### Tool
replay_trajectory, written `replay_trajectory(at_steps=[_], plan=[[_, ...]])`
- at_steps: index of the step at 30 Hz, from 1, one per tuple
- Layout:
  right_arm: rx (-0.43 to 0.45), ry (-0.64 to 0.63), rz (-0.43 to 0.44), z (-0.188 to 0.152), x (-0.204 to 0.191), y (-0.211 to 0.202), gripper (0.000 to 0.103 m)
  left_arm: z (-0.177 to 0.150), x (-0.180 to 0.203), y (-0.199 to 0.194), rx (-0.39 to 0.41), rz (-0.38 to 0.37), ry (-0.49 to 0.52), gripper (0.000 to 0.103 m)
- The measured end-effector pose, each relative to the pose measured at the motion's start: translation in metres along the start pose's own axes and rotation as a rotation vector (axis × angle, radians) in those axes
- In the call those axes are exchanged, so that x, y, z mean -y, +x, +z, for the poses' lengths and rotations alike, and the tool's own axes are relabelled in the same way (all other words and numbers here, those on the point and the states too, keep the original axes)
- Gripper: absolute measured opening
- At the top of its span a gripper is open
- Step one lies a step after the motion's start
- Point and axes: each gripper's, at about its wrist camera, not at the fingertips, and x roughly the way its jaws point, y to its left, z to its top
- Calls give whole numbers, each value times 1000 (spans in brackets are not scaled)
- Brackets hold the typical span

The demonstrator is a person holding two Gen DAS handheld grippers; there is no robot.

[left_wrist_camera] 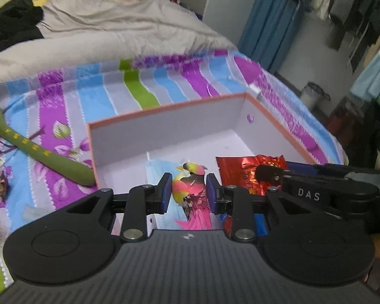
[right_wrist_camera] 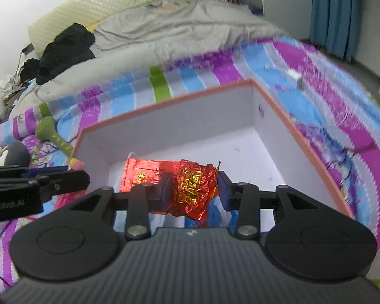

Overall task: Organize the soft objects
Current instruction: 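Lower wrapper and feathered toy into pink box and open both grippers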

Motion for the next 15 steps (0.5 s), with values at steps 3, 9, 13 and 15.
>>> replay_trajectory(at_steps=[3,9,13,15], plan=[[-22,0,-2,-3,2,9,43,0,2,14,-28,1,1,34],[-37,38,10,-1,9,12,63,-4,4,23,-57,19,10,48],[-16,37,-3,-3,8,2,63,-6,2,12,-33,22,2,50],[7,42,0,-3,7,-7,63,-6,3,2,-16,19,1,50]])
